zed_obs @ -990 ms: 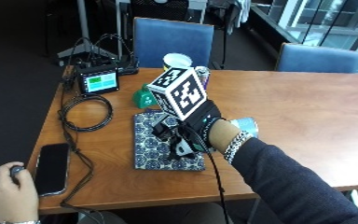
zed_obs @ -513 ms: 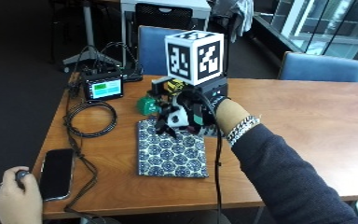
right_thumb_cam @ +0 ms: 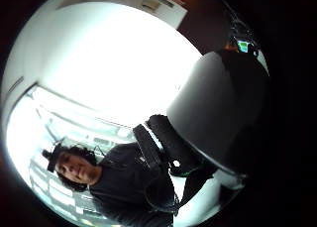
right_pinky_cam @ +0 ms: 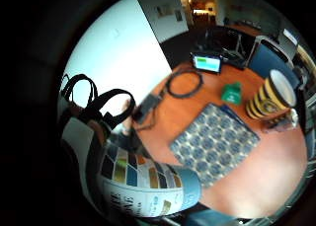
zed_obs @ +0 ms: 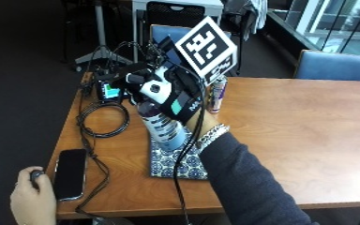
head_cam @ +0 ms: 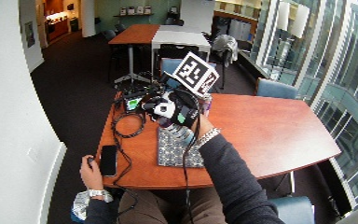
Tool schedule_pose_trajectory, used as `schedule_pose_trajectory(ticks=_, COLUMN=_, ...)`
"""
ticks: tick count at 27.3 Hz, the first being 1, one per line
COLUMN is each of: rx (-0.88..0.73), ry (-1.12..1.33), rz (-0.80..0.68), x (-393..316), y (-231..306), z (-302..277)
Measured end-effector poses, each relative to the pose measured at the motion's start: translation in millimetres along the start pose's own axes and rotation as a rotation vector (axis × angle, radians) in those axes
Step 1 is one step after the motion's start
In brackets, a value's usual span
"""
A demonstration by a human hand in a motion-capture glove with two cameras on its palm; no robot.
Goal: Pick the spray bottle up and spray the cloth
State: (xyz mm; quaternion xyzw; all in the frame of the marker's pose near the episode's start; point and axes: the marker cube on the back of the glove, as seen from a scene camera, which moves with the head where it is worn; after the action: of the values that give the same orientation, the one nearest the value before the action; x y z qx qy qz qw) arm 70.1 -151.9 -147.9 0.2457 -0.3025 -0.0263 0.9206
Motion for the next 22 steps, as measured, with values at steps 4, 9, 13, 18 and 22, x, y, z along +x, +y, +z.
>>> schedule_pose_trajectory(ticks=4, rx=0.222, ry=-0.177, rz=-0.015, x=13, y=4, z=25)
schedule_pose_trajectory(ticks=9, rx=0.432, ry=-0.296, rz=-0.016, x=31, y=11, z=50)
schedule_pose_trajectory(ticks=13, rx=0.494, ry=-0.285, rz=-0.024, x=42, y=16, z=63)
schedule_pose_trajectory(ticks=18, rx=0.505, ry=-0.255, rz=0.007, x=53, y=21, z=71)
schedule_pose_trajectory(ticks=22, rx=0.506, ry=-0.227, rz=-0.007, x=54, y=20, z=73)
